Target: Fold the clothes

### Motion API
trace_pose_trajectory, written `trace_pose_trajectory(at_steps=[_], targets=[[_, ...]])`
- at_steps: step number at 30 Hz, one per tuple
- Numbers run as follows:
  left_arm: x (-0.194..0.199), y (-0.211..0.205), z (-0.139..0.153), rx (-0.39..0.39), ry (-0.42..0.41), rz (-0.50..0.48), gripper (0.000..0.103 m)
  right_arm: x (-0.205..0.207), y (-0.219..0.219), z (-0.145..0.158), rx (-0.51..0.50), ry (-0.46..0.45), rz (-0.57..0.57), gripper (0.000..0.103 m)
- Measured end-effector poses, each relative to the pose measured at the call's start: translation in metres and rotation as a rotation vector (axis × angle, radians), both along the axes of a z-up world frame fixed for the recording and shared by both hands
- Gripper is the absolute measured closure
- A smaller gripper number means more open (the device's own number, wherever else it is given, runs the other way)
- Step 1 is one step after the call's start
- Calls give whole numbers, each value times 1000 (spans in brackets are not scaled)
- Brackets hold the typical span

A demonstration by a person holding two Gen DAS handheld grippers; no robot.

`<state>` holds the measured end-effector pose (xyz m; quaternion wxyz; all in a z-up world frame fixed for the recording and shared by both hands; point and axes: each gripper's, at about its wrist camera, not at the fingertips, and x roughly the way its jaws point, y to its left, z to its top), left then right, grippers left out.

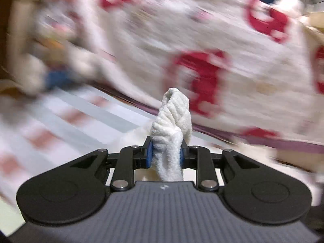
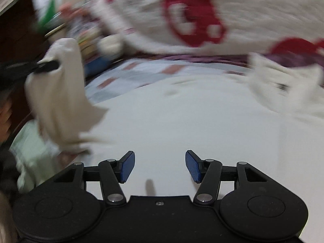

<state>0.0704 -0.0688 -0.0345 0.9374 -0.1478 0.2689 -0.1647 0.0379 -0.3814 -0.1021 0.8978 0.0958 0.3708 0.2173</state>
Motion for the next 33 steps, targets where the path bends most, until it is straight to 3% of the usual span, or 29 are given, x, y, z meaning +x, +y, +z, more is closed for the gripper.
trace_pose_trajectory(at_steps=[2, 6, 11, 14, 16, 17, 20, 24, 29, 31, 33], targets=[[1, -32, -15, -44, 73, -88, 80, -1, -6, -1, -38, -2, -27, 42], [-6, -83, -54, 58, 155, -182, 79, -6, 2, -5, -142, -12, 0, 42], [-1, -95, -91, 74, 296, -209, 76, -8, 7, -16, -137, 30, 23, 42], [2, -92, -95, 54, 355, -236, 64, -9, 8, -20, -153, 52, 28, 42], [0, -84, -87, -11, 413, -313, 53, -10, 7, -20, -154, 59, 26, 42], [-1, -79, -82, -48, 444, -355, 53, -9, 7, -19, -148, 66, 22, 42], [-14, -53, -53, -82, 398, -435, 44, -7, -1, -15, -122, 100, -7, 42], [-15, -14, -36, 0, 298, -313, 44, -7, -21, -7, -10, 165, -63, 42], [7, 6, -59, 111, 332, -168, 49, -11, -59, -13, 408, 281, -180, 40], [9, 10, -63, 122, 350, -150, 59, -13, -53, -15, 404, 282, -172, 40], [9, 12, -65, 139, 357, -138, 60, -18, -34, -11, 282, 243, -133, 40]])
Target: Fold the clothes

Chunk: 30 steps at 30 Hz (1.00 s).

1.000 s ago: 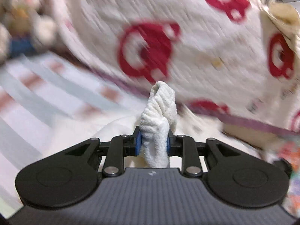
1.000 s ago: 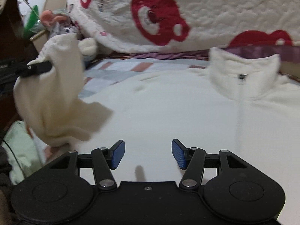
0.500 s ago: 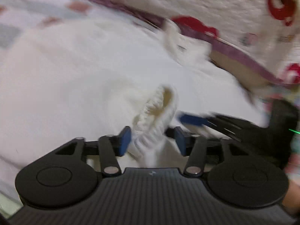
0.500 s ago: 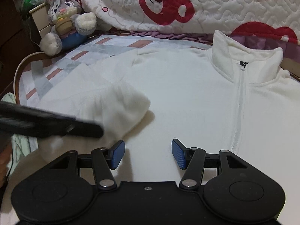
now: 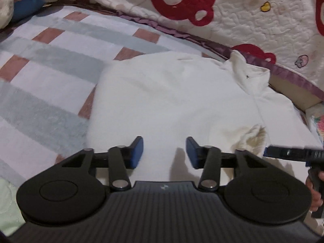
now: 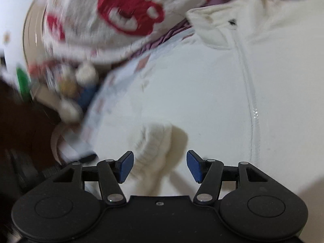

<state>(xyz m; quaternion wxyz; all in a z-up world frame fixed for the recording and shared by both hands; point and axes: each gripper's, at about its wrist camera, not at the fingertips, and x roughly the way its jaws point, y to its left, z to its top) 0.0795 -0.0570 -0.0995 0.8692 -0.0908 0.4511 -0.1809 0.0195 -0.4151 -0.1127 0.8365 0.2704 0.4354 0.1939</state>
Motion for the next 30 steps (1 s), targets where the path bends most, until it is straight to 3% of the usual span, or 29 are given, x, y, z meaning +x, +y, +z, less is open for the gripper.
trace_pose_trajectory(at_steps=[3, 6, 9, 12, 14, 15, 20, 25, 27, 30], targets=[[1, -4, 0, 52, -19, 5, 60, -7, 20, 10, 21, -39, 82, 40], [5, -2, -4, 55, -17, 28, 60, -4, 40, 14, -4, -44, 168, 37], [7, 3, -3, 42, -46, 43, 60, 0, 65, 6, -130, -30, 213, 34], [7, 8, 0, 47, -105, 66, 60, 2, 76, 0, -211, -94, 187, 36], [7, 12, 2, 51, -139, 84, 60, 8, 79, 1, -262, -129, 184, 75], [6, 14, 3, 50, -153, 90, 60, 13, 78, 4, -274, -149, 182, 77], [5, 26, 9, -9, -197, 123, 60, 29, 48, 59, -298, -333, 67, 82], [3, 24, 13, -76, -222, 94, 58, 20, -2, 116, -446, -508, -127, 82], [3, 13, 10, -71, -212, 37, 57, 16, -26, 118, -524, -510, -208, 82], [2, -10, 3, -18, -199, -80, 55, 20, -60, 95, -575, -399, -271, 82]])
